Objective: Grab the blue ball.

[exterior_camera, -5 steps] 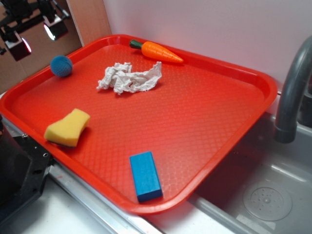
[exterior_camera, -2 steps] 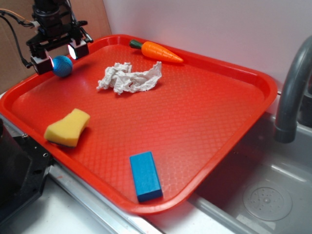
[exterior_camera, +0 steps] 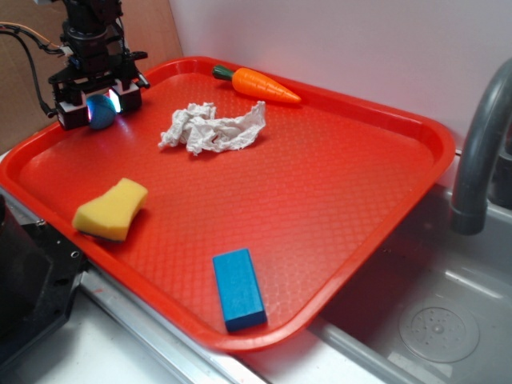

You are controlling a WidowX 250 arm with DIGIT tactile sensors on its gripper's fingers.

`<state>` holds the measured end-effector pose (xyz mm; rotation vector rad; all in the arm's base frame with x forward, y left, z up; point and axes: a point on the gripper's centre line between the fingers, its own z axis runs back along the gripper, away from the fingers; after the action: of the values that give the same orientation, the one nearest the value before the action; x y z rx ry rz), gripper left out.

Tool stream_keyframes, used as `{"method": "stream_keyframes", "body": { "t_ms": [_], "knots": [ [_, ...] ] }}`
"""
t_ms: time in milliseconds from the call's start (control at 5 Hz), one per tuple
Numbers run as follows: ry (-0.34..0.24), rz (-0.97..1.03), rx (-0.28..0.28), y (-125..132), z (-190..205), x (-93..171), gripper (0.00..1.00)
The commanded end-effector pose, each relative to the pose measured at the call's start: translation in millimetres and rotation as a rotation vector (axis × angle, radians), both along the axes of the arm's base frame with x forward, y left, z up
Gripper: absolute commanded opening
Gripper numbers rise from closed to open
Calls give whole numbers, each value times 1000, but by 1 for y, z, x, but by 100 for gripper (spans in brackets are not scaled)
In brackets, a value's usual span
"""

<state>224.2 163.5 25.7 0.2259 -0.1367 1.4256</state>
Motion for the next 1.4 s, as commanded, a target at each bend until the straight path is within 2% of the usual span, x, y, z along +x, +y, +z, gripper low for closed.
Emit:
{"method": "stream_keyframes", "body": {
  "t_ms": [0, 200, 400, 600, 800, 1000, 1200],
  "knots": [
    [-96, -370, 75, -33, 92, -34, 0],
    [-170, -615, 107, -55, 115, -51, 0],
    [-174, -861, 46, -80, 126, -53, 0],
    [-101, -1079, -43, -94, 129, -44, 0],
    [-77, -1172, -106, -107, 134, -32, 0],
    [-49, -1215, -120, -117, 139, -21, 0],
    [17, -1285, -178, -126, 132, -7, 0]
  ]
}}
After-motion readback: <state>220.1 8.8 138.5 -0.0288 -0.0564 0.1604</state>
